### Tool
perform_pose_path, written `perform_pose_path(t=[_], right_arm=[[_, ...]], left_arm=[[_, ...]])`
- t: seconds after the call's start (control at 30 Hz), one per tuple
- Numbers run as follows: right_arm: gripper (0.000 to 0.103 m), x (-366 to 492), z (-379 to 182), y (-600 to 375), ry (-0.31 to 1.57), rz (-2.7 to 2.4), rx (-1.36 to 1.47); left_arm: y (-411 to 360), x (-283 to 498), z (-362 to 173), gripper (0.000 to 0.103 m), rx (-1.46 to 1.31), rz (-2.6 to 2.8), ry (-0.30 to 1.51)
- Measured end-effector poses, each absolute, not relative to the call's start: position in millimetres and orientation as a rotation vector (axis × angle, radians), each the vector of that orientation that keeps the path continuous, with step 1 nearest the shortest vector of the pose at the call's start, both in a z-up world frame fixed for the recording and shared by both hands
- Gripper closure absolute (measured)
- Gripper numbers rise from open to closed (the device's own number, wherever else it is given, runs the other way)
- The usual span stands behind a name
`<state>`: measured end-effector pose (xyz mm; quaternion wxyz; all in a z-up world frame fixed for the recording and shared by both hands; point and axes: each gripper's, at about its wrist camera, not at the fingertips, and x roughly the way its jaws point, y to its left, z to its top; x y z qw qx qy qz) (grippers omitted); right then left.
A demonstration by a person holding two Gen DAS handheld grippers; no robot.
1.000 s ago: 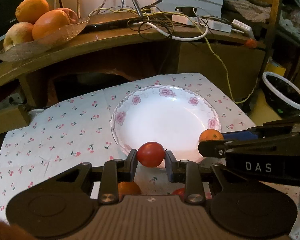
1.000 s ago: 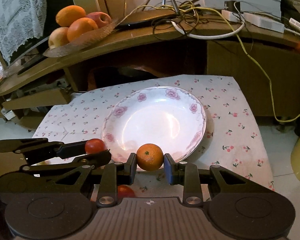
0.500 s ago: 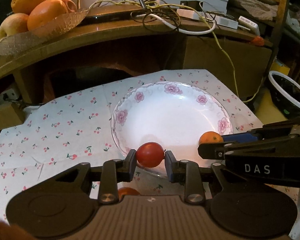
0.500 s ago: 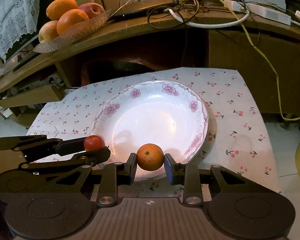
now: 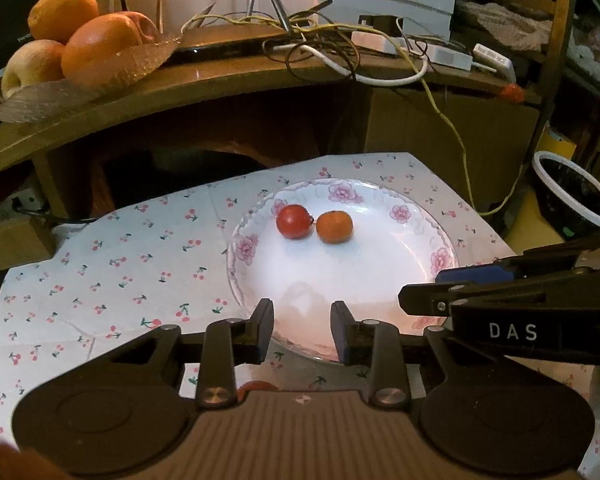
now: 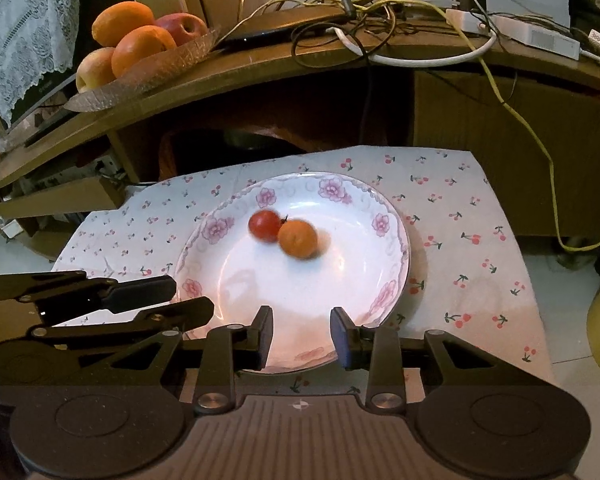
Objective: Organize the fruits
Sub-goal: 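Withdraw both tools from the plate back toward the loose fruit, then move the left tool to a small orange while the right tool approaches a larger orange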
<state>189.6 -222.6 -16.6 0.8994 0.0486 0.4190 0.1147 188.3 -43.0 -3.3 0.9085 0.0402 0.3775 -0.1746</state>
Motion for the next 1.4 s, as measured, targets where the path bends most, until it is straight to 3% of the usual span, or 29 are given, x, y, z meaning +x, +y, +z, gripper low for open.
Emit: perform_pose_path(t=[0.27,0.33,0.83,1.4], right_arm=[[0.068,182,-13,-221,0.866,0.257,0.094],[0.062,179,-12,-220,0.866,0.265,0.089],[0.061,145,-12,-212,0.890,0.327,0.035],[0.054,105,-27,-209,0.933,0.392,-0.040]], left_arm=[[-29,180,1,0.066,0.074,-0.357,0.777],[-25,177,3,0.066,0.070,-0.360,0.780],[-5,125,2,0.066,0.096,-0.434,0.812],[-16,105,-24,0.062,0.179,-0.473,0.876]])
